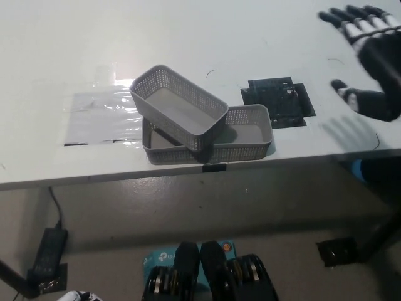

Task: The robot uses its right hand to pick up the grey box kept on the middle on the desk and place it on top of another box next to it in a right angle

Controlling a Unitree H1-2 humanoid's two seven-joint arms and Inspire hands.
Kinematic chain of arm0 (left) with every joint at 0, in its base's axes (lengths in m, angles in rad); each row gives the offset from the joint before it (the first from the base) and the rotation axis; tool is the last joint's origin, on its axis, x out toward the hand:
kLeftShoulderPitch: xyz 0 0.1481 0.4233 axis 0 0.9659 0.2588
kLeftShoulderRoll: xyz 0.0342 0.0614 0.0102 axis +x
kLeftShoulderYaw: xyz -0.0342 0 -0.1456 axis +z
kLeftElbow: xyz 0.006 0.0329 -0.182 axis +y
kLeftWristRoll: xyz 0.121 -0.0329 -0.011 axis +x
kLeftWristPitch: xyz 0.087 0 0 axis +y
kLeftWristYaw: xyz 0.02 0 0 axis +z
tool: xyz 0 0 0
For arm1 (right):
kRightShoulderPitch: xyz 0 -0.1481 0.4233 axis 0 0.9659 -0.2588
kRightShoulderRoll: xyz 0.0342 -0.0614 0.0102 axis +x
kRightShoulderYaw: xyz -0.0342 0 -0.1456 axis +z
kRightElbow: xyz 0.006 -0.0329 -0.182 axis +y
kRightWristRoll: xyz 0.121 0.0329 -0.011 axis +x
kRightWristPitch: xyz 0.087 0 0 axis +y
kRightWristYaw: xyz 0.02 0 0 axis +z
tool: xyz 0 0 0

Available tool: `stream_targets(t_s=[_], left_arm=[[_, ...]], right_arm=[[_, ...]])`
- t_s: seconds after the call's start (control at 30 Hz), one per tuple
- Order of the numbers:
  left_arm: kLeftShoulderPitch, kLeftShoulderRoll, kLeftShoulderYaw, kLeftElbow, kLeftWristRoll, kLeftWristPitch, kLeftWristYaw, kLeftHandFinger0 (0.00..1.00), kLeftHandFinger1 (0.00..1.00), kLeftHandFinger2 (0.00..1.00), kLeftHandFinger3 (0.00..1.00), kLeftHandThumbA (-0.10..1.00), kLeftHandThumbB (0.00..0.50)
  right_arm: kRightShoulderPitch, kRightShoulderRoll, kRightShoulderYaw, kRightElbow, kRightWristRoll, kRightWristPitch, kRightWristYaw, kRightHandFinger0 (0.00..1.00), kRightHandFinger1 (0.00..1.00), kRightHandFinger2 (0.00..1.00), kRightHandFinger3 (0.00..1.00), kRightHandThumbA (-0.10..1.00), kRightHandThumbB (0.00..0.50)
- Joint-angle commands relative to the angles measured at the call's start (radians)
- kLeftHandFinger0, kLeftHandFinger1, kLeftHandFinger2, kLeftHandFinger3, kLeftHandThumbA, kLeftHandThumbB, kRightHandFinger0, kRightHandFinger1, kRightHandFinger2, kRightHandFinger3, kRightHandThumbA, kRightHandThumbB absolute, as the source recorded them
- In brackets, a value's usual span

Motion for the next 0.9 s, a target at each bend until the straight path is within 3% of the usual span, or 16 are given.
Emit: stream_targets(t_s=[0.0, 0.13, 0.27, 0.3, 0.33, 0.43, 0.5, 0.6, 0.67, 0.8, 0.87], left_arm=[[0.007, 0.004, 0.016, 0.003, -0.007, -0.044, 0.028, 0.20, 0.25, 0.39, 0.57, 0.19, 0.338], [0.008, 0.002, 0.020, -0.007, -0.005, -0.026, 0.023, 0.20, 0.25, 0.40, 0.58, 0.19, 0.340], [0.011, 0.002, 0.024, -0.014, 0.004, -0.023, 0.023, 0.24, 0.28, 0.42, 0.59, 0.22, 0.338], [0.010, 0.002, 0.024, -0.008, 0.005, -0.034, 0.026, 0.23, 0.27, 0.41, 0.60, 0.21, 0.336], [0.008, 0.003, 0.023, -0.003, 0.006, -0.036, 0.025, 0.26, 0.30, 0.45, 0.62, 0.21, 0.334], [0.021, 0.006, 0.032, -0.010, 0.000, -0.034, 0.025, 0.27, 0.30, 0.45, 0.60, 0.21, 0.338], [0.025, 0.029, 0.043, -0.025, 0.002, -0.026, 0.018, 0.28, 0.30, 0.43, 0.60, 0.21, 0.332], [0.026, 0.034, 0.045, -0.026, 0.000, -0.035, 0.016, 0.28, 0.30, 0.42, 0.60, 0.21, 0.329], [0.026, 0.032, 0.047, -0.020, -0.001, -0.040, 0.018, 0.28, 0.31, 0.44, 0.61, 0.21, 0.328], [0.025, 0.028, 0.053, -0.012, -0.012, -0.044, 0.015, 0.26, 0.29, 0.43, 0.59, 0.21, 0.336], [0.026, 0.025, 0.055, -0.025, -0.010, -0.028, 0.014, 0.26, 0.29, 0.43, 0.59, 0.20, 0.333]], right_arm=[[0.044, -0.005, -0.081, -0.072, 0.102, 0.089, 0.002, 1.00, 1.00, 1.00, 1.00, 0.61, 0.465], [0.118, 0.042, -0.133, -0.079, 0.144, 0.083, -0.072, 1.00, 1.00, 1.00, 1.00, 0.57, 0.443], [0.217, 0.161, -0.201, -0.046, 0.181, 0.045, -0.217, 1.00, 1.00, 1.00, 1.00, 0.44, 0.341], [0.256, 0.227, -0.238, -0.019, 0.240, 0.020, -0.278, 1.00, 1.00, 1.00, 1.00, 0.36, 0.261], [0.301, 0.285, -0.257, 0.021, 0.273, -0.031, -0.351, 0.97, 1.00, 1.00, 1.00, 0.27, 0.236], [0.372, 0.387, -0.274, 0.131, 0.306, -0.130, -0.467, 0.73, 0.99, 1.00, 1.00, 0.07, 0.232], [0.407, 0.450, -0.281, 0.230, 0.345, -0.211, -0.532, 0.65, 0.96, 1.00, 1.00, -0.04, 0.218], [0.427, 0.485, -0.296, 0.298, 0.375, -0.262, -0.571, 0.64, 0.93, 1.00, 1.00, -0.07, 0.198], [0.450, 0.513, -0.306, 0.396, 0.390, -0.349, -0.630, 0.58, 0.85, 1.00, 1.00, -0.03, 0.193], [0.481, 0.528, -0.318, 0.552, 0.422, -0.480, -0.692, 0.48, 0.69, 0.94, 1.00, -0.10, 0.174], [0.489, 0.527, -0.322, 0.607, 0.429, -0.532, -0.715, 0.49, 0.69, 0.91, 1.00, -0.10, 0.157]])
